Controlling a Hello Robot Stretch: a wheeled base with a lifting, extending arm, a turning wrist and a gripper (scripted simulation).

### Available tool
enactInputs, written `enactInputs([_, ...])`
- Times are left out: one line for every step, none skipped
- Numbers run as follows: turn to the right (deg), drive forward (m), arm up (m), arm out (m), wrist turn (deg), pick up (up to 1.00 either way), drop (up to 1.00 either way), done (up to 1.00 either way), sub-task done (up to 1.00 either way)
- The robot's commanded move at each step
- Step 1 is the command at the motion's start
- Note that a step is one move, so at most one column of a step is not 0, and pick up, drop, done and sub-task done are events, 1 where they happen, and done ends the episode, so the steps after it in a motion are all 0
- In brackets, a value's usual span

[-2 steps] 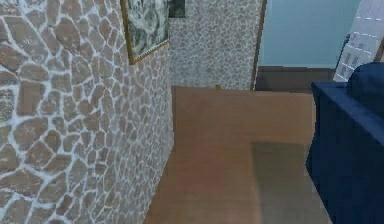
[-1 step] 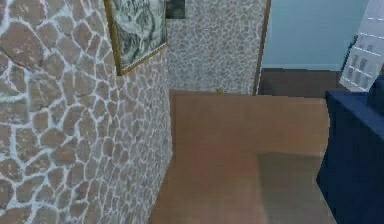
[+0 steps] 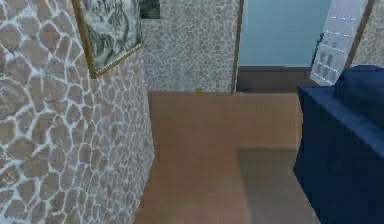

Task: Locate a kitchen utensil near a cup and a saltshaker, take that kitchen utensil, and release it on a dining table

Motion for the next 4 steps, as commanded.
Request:
enactInputs([0.0, 1.00, 0.00, 0.00, 0.0, 0.00, 0.00, 0.00, 0.00])
enactInputs([0.0, 0.85, 0.00, 0.00, 0.0, 0.00, 0.00, 0.00, 0.00])
enactInputs([-42.0, 0.00, 0.00, 0.00, 0.0, 0.00, 0.00, 0.00, 0.00])
enactInputs([0.0, 1.00, 0.00, 0.00, 0.0, 0.00, 0.00, 0.00, 0.00])
